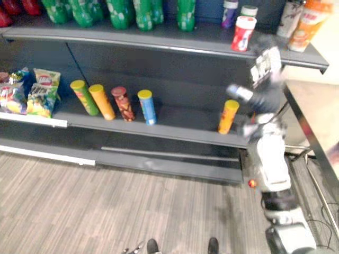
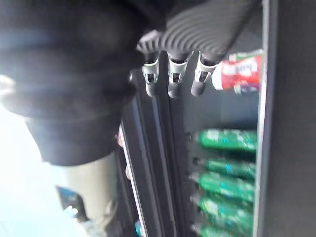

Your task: Put the gum and the chips on the shelf.

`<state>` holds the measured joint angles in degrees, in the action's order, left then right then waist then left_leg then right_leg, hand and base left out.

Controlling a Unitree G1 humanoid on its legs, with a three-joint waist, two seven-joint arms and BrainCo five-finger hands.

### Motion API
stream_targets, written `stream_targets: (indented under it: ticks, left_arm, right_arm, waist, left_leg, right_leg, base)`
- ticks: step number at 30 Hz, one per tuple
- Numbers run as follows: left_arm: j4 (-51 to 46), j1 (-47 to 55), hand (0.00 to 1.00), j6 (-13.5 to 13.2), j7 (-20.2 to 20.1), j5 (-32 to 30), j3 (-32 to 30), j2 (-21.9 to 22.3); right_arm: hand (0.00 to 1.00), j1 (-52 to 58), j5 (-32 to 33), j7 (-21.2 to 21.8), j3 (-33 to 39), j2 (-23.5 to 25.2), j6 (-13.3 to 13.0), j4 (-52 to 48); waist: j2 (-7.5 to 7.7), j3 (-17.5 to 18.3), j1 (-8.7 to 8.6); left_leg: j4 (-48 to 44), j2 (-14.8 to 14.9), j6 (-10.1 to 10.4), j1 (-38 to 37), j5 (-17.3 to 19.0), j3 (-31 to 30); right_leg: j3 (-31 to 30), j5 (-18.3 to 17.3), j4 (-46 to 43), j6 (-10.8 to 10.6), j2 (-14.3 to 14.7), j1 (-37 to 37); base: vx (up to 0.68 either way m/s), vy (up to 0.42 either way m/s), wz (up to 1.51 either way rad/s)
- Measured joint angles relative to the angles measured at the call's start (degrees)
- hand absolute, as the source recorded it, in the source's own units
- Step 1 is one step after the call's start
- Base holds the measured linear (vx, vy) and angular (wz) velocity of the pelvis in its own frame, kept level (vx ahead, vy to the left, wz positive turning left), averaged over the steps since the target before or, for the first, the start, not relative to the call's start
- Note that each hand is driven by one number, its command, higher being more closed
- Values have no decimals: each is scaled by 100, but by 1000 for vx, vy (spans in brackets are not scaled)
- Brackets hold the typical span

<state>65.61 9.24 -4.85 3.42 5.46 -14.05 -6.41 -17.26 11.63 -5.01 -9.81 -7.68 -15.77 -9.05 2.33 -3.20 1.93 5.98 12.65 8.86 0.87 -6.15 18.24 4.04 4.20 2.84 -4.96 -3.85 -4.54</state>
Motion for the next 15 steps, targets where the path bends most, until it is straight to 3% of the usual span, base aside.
stream_targets:
  ticks: [4,7,11,15]
  left_arm:
    - [57,201,0,4,-4,-14,-247,59]
    - [62,238,0,4,-36,-24,-477,157]
    - [116,243,0,0,-157,-133,-627,226]
    - [165,245,0,-3,-167,-125,-667,260]
  right_arm:
    - [0,1960,1027,827,-915,-26,136,6]
    - [0,3000,1192,1339,-1096,-24,343,440]
    - [0,3630,1155,1513,-534,175,605,1835]
    - [0,3711,1074,1303,547,423,719,3561]
  waist:
    - [49,114,-25]
    - [-10,153,-29]
    - [-122,232,-54]
    - [-167,276,-68]
  left_leg:
    - [0,-37,-13,0,33,15]
    - [0,-84,-36,0,48,4]
    - [0,-150,-97,-11,86,-29]
    - [0,-192,-106,-14,92,-22]
  right_leg:
    - [-33,-57,-32,25,-29,-3]
    - [-20,-57,-13,23,-76,19]
    - [18,-66,6,-1,-151,80]
    - [14,-72,4,-10,-191,76]
  base:
    - [12,8,-2]
    - [23,20,4]
    - [19,21,7]
    - [0,0,0]
